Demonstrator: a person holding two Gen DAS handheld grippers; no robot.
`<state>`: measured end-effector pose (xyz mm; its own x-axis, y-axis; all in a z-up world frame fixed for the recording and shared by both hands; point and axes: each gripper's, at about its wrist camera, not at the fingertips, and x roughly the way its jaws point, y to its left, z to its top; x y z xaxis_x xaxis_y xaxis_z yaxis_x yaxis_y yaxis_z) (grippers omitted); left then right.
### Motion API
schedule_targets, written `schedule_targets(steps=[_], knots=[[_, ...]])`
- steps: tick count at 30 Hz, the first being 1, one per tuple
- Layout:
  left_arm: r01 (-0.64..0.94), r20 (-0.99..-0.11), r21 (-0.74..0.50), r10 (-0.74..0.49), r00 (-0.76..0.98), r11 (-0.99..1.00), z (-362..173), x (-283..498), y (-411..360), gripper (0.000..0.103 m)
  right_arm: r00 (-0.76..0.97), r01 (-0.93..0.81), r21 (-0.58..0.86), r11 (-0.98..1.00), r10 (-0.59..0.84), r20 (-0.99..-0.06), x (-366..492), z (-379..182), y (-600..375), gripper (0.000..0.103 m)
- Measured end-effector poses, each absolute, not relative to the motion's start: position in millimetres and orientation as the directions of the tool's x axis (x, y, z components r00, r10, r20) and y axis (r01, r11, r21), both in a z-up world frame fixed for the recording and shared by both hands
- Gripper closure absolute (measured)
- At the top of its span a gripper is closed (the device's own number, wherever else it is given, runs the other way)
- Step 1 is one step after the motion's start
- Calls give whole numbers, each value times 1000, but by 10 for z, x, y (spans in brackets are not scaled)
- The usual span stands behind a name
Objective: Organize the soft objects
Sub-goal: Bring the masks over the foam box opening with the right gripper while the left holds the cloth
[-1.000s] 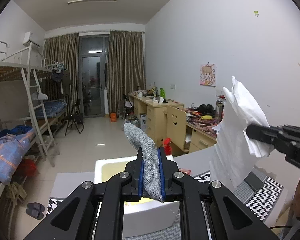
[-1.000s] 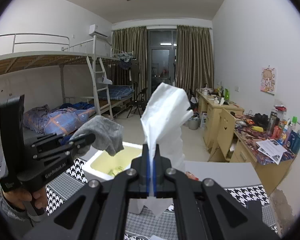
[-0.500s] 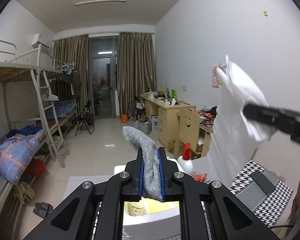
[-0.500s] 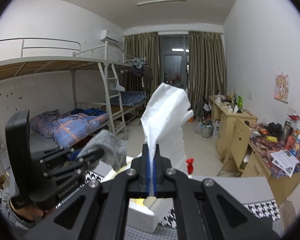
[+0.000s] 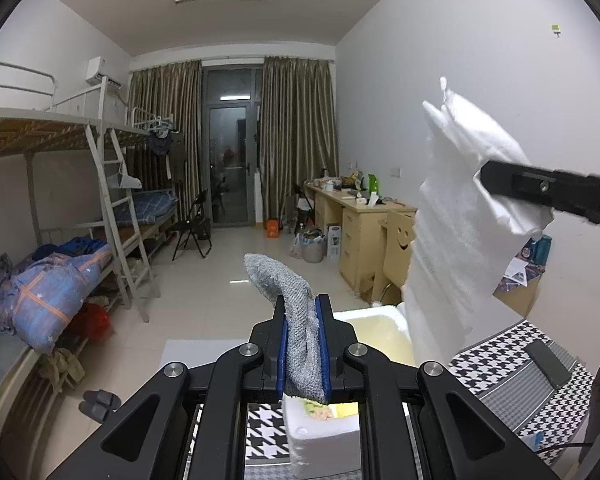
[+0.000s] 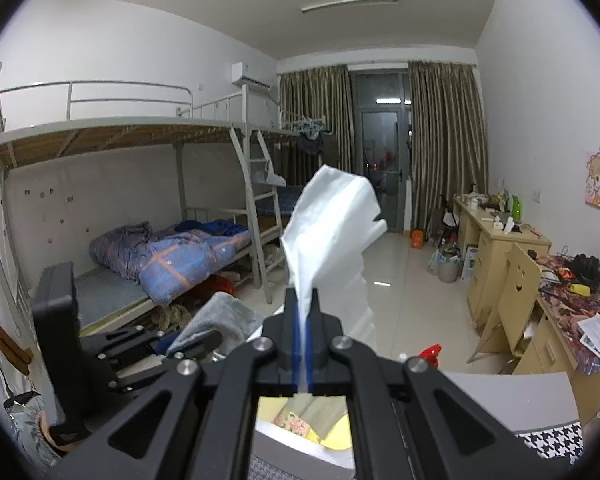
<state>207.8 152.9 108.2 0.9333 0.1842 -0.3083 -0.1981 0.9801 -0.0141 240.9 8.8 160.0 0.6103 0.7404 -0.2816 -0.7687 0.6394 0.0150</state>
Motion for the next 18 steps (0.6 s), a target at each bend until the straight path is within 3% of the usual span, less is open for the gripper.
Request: schedule_targets(steps=[18], knots=[[-203,-326,-10,188,926,979,999,2034,1587,90,609,-676,-20,736,544,-577,3020,804,445,99]])
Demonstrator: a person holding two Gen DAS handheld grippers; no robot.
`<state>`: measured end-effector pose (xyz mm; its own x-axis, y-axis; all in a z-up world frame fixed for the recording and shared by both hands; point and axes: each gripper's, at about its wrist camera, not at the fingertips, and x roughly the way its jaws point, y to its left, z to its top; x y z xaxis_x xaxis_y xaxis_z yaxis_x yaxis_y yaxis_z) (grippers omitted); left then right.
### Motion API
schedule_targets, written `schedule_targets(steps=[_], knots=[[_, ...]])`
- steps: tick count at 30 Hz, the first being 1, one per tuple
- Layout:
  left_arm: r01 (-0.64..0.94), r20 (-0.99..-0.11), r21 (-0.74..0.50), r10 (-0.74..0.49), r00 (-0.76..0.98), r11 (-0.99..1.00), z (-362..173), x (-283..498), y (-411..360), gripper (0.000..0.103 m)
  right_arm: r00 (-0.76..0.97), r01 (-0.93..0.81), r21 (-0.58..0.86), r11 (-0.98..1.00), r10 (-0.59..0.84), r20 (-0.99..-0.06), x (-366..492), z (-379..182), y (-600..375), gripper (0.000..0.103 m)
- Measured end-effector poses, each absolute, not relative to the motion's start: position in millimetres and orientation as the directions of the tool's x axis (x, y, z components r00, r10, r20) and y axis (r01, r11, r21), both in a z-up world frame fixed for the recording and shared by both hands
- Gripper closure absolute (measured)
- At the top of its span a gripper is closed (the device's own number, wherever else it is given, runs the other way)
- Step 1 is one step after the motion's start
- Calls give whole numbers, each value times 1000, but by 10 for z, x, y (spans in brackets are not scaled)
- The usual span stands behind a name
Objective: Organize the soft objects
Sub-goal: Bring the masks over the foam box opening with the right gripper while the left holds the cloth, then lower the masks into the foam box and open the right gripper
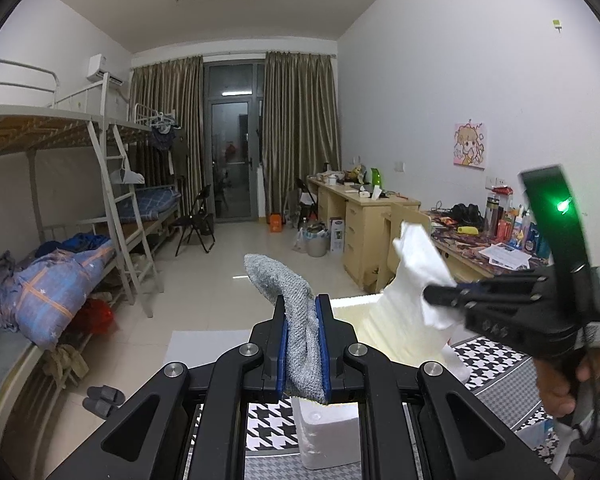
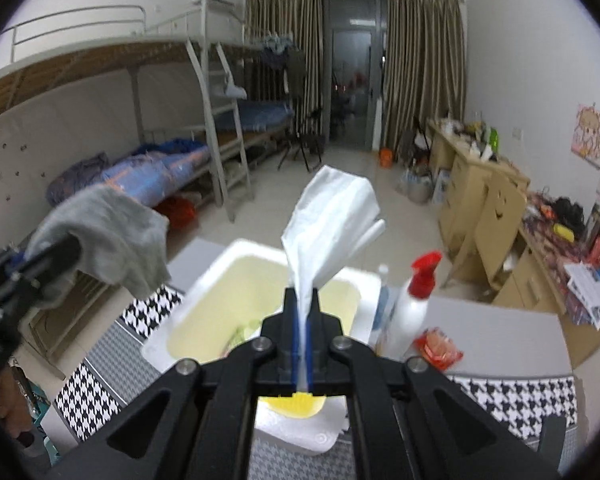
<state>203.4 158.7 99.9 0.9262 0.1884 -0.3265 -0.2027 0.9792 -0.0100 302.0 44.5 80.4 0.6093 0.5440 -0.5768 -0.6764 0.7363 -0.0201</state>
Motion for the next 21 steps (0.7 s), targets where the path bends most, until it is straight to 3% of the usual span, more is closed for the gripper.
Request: schedule_targets(steps=[19,21], knots=[[-217,-364,-22,194,911,976,875,2042,1717,90,527,-659,13,752,474,-705,3269,415,739,90],[-222,-364,-24,198,910,975,878,2041,1736,90,525,-658,-1,753,458,-717,3271,386,784,79]])
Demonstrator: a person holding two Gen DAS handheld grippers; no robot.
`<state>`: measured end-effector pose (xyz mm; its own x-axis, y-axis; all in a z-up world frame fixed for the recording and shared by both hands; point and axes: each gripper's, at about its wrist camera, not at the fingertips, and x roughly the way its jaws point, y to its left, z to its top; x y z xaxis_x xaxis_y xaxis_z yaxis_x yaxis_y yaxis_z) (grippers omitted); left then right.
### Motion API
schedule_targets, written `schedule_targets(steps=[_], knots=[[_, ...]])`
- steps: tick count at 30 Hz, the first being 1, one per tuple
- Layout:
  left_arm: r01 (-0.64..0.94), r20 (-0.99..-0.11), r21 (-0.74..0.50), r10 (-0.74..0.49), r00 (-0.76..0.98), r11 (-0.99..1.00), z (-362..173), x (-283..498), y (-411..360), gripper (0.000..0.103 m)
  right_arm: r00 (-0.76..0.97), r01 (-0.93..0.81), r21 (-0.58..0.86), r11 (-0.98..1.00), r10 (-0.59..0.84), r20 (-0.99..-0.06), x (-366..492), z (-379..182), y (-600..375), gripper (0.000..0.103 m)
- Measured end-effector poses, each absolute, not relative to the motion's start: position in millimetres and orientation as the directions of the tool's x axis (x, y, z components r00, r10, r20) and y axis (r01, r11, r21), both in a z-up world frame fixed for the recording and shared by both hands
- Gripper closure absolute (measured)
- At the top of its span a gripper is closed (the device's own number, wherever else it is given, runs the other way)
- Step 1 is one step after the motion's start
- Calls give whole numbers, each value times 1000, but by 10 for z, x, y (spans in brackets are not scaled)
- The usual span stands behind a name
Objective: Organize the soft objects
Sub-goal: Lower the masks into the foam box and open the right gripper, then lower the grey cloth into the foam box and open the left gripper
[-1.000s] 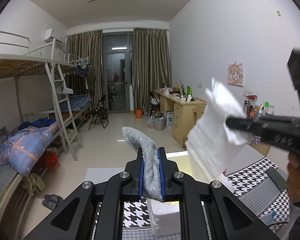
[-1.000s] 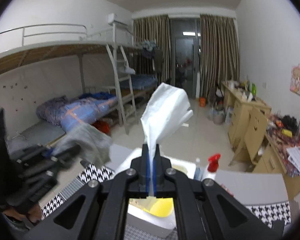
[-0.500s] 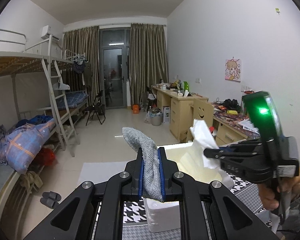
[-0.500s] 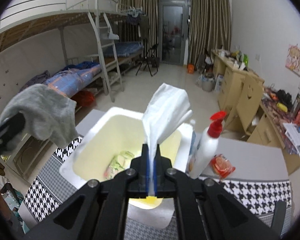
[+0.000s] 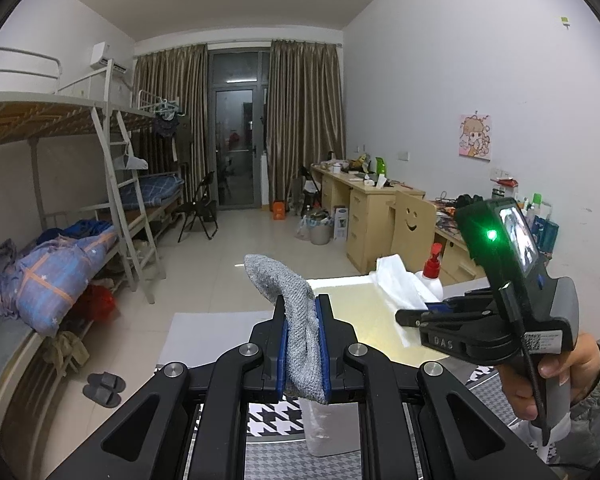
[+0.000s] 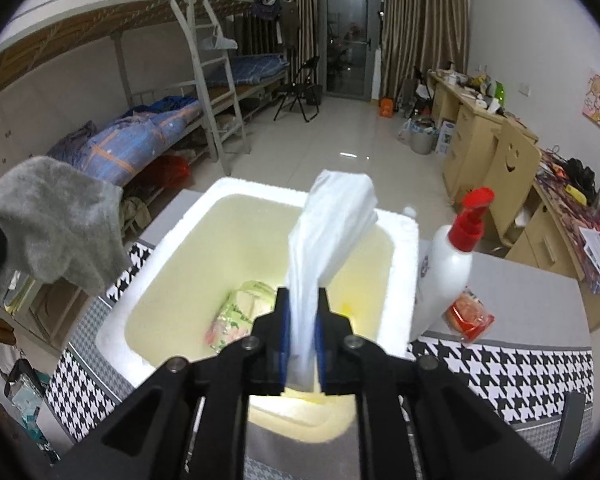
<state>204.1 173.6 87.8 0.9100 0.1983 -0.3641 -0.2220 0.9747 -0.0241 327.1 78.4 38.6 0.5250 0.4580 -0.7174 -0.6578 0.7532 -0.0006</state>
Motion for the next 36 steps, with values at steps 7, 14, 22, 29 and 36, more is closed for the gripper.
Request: schedule_targets(steps=[7,14,22,29,36], knots=[[-235,-369,-32,208,906,971,863,2057,1788,90,537,-638,6,770,451,-713,3262,361,774,32],[-220,-379,-52,184,907,974,850,2097,1797,90,577,-652,37,758,527,-624,3094,716,502,30],[-156,-375,-63,121,919,986,885,2242,1643,90,628,-647,61,760,576,-523,2791,1019,157,26],[-118,-370,-64,87,925,991,946,2327,1482,90,650,-651,50,758,589,-480,2599,1051,-41,26],[-109,-393,-67,75,917,992,931,2458,1374,90,679,-624,69,778,584,-444,2553,968,-297,26]])
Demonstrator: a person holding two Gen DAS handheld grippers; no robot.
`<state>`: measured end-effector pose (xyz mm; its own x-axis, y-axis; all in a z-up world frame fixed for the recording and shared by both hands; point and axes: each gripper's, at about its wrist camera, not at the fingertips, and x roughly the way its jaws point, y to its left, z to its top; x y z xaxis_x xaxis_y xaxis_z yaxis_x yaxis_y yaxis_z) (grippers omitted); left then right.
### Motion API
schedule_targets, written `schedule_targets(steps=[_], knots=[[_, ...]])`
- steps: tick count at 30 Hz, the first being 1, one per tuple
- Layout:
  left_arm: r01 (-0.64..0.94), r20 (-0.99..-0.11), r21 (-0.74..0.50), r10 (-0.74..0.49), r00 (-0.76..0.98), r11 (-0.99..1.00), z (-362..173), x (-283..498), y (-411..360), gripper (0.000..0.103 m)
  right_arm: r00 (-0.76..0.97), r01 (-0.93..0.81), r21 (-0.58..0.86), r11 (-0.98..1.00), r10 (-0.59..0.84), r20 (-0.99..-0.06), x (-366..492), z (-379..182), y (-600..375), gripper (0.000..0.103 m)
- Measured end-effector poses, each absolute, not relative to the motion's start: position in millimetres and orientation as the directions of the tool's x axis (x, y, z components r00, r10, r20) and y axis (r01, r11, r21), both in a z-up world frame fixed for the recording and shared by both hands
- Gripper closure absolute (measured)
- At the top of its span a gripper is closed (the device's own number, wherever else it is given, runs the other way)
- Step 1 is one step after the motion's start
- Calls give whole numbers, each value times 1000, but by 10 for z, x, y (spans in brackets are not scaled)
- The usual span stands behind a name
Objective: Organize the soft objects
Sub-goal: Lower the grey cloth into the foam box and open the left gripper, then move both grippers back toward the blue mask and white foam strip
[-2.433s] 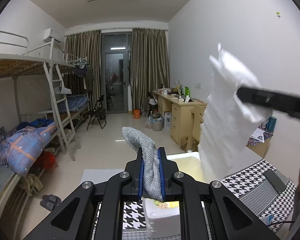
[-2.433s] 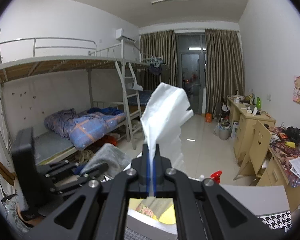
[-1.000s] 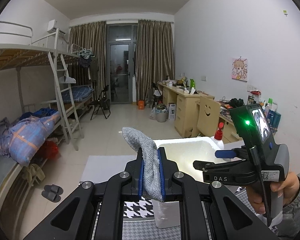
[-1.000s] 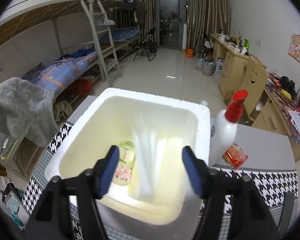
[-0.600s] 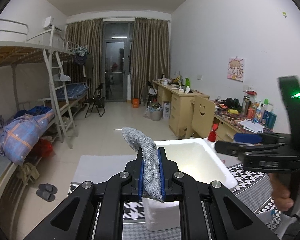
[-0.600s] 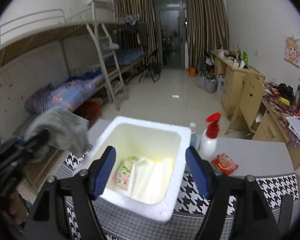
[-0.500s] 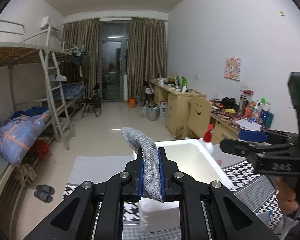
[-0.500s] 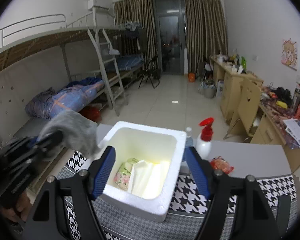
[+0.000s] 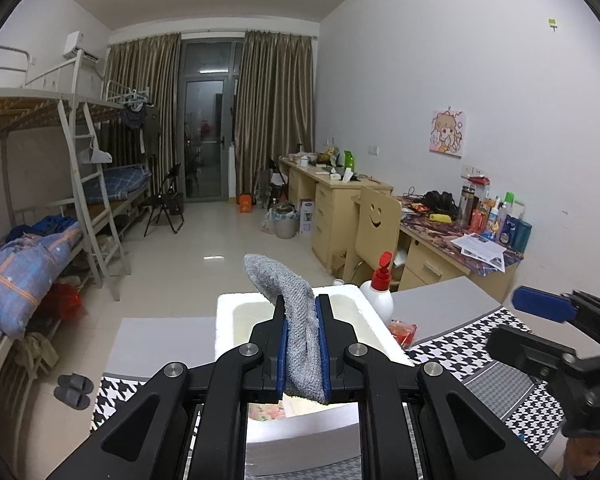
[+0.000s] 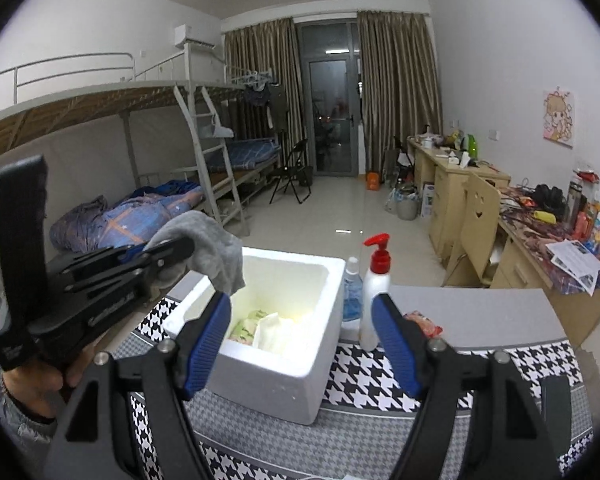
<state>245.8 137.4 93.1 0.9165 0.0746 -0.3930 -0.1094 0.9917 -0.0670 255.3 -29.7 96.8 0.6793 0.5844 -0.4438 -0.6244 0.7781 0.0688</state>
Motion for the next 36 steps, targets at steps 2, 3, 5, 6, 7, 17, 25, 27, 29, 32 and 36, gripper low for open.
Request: schedule_targets(steps=[2,3,5,6,7,17,25,27,29,32,36], knots=[[-102,-399,-61,70,914,993,926,2500,1342,90,688,-612,65,788,571,-448,2526,941,-347,26],[-98,-406,-62,65,911,993,912,2536,1329,90,690,-609,64,791,568,-448,2503,930,-368,26],[-87,-418,-67,51,907,994,887,2603,1313,90,689,-611,66,789,571,-447,2468,892,-416,26],[-83,-428,-66,47,903,994,867,2641,1302,90,690,-610,64,790,569,-447,2449,875,-432,26],[-81,-437,-65,45,898,995,851,2671,1307,90,693,-608,60,792,566,-447,2428,858,-442,26],[-86,-493,-66,43,869,994,733,2905,1231,90,698,-607,59,793,567,-438,2237,746,-617,26],[-91,-534,-72,39,844,993,620,3099,1219,90,703,-595,64,801,558,-440,2148,658,-746,26],[-86,-549,-82,27,835,993,578,3136,1222,90,707,-589,66,805,553,-441,2130,645,-783,26],[-87,-558,-74,31,829,993,539,3161,1210,84,711,-585,65,809,549,-440,2114,636,-810,26],[-95,-574,-71,37,818,993,490,3170,1214,36,715,-576,70,814,544,-440,2118,625,-849,26],[-137,-552,-58,83,830,989,519,3078,1261,10,719,-570,76,818,541,-437,2110,619,-904,26]])
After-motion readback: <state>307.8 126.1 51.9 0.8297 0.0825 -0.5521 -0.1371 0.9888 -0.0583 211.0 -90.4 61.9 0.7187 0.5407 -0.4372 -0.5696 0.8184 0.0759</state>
